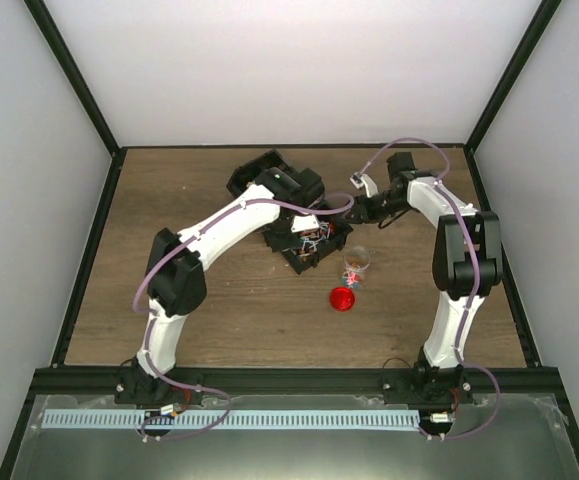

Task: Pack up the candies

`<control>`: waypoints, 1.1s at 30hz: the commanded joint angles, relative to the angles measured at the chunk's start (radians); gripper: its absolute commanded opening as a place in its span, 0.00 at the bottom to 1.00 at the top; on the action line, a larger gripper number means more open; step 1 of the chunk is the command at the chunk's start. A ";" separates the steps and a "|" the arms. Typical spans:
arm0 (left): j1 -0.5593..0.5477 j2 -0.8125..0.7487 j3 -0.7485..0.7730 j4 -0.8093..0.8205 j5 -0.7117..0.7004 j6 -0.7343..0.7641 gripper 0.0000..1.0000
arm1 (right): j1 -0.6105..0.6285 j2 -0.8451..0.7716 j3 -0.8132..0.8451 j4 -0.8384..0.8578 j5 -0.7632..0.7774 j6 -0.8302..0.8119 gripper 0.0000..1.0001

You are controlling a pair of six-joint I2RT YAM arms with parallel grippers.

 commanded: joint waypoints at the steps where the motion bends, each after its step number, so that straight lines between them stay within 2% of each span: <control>1: 0.005 0.064 0.045 -0.013 -0.051 -0.017 0.04 | 0.009 0.010 0.035 0.009 -0.006 0.006 0.50; 12: 0.004 0.152 0.089 -0.012 -0.019 -0.024 0.04 | 0.012 0.036 0.023 0.020 -0.039 0.009 0.41; 17: 0.005 0.165 0.091 0.035 0.044 -0.027 0.04 | 0.015 0.043 0.024 0.014 -0.051 -0.003 0.37; 25: 0.006 0.116 -0.008 0.278 0.105 -0.057 0.04 | 0.015 0.041 0.020 0.015 -0.057 -0.004 0.33; 33: 0.016 -0.020 -0.225 0.553 0.187 -0.131 0.04 | 0.015 0.037 0.027 0.008 -0.043 -0.014 0.31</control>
